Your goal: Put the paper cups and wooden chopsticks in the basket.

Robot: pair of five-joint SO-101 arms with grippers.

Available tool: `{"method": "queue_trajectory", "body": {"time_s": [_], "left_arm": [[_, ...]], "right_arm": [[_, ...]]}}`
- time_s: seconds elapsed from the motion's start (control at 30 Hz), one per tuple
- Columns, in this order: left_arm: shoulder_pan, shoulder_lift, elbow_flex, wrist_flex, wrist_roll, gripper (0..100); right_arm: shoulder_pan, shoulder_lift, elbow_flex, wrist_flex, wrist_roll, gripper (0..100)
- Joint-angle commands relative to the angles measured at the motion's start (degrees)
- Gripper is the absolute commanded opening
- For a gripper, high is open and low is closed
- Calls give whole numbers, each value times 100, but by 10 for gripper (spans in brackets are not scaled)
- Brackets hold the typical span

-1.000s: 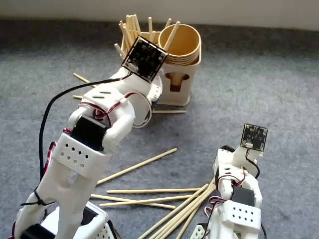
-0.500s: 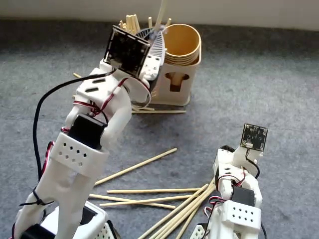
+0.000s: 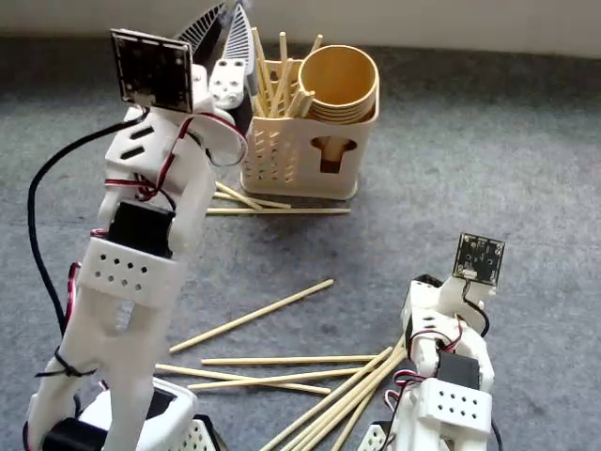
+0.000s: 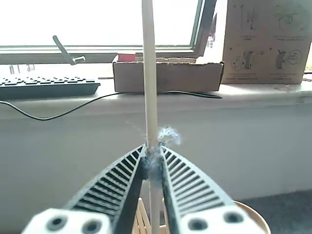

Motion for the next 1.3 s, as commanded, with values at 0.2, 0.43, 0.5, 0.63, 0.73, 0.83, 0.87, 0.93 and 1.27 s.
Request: {"method": "queue_trajectory", "body": {"time_s": [0.2, 0.43, 0.5, 0.63, 0.73, 0.83, 0.87, 0.93, 1.27], "left_arm": [[-110, 1007, -215, -677, 273, 5], [-242, 1473, -224, -1046, 273, 5], [-286, 1613, -224, -1055, 273, 5], [-303, 1921, -215, -1064, 273, 5], [-295, 2053, -215, -1055, 273, 6], [-277, 2088, -171, -1046, 273, 8], [-268, 2097, -163, -1037, 273, 8], [-268, 2105, -171, -853, 273, 12], [-303, 2053, -391, 686, 264, 127]], "right_arm": [[13, -75, -92, -154, -62, 6], [13, -75, -92, -154, -62, 6], [13, -75, -92, -154, -53, 6], [13, -75, -92, -154, -53, 6], [13, -75, -92, -154, -53, 6], [13, -75, -92, -154, -44, 6], [13, -75, -92, -154, -44, 6], [13, -75, -92, -154, -44, 6], [13, -75, -92, -154, -35, 6]]}}
